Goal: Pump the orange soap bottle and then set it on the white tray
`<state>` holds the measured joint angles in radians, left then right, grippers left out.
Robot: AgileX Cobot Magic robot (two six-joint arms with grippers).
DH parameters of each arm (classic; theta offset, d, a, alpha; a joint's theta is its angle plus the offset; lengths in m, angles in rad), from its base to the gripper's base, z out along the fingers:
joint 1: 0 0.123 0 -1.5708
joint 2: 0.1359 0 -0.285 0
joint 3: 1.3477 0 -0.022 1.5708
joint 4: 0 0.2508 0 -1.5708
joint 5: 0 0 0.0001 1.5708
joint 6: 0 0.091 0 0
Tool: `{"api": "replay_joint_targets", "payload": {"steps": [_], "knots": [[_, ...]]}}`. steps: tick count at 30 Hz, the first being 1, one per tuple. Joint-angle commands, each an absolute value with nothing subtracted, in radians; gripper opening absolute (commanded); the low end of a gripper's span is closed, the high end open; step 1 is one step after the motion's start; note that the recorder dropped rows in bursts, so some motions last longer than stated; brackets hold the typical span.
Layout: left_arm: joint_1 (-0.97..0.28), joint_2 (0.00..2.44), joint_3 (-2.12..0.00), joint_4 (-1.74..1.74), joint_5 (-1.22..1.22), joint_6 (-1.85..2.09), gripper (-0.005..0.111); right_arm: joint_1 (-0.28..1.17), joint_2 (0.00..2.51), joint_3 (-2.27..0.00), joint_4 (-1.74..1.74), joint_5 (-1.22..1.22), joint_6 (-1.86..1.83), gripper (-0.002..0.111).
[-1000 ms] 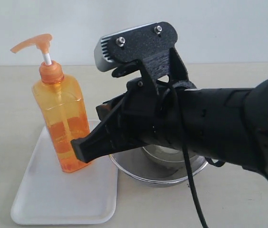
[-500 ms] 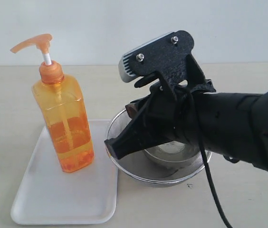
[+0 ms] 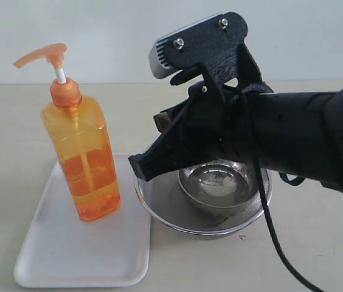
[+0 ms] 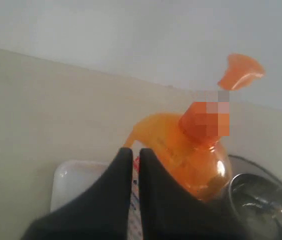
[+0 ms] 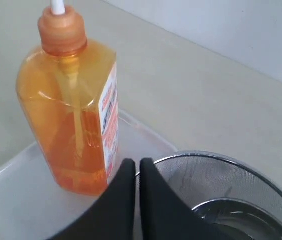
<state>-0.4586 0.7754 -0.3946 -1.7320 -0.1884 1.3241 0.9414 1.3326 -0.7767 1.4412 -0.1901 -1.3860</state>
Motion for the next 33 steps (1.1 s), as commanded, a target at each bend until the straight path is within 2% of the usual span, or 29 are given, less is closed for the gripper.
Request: {"api": "replay_joint_targets", "payload": {"steps": [1,4,9,15,18,33], "knots": [[-0.458,0.940,-0.463,-1.701,-0.210,1.399,0.005,0.875,1.328,-0.784,1.432,-0.106,-1.384,0.000],[-0.436,1.024,-0.516,-1.700,-0.185,1.399,0.005,0.809,1.328,-0.784,1.432,-0.025,-1.382,0.000],[-0.322,1.107,-0.544,-1.704,-0.100,1.399,0.005,0.744,1.330,-0.784,1.432,0.065,-1.387,0.000],[-0.163,1.158,-0.535,-1.639,0.230,1.484,0.005,0.738,1.370,-0.791,1.429,0.064,-1.449,0.000],[-0.119,1.180,-0.535,-1.639,0.286,1.508,0.005,0.738,1.422,-0.811,1.429,0.070,-1.461,0.000],[-0.090,1.232,-0.476,-1.744,0.378,1.664,0.005,0.737,1.626,-0.932,1.429,0.130,-1.529,0.000]]}}
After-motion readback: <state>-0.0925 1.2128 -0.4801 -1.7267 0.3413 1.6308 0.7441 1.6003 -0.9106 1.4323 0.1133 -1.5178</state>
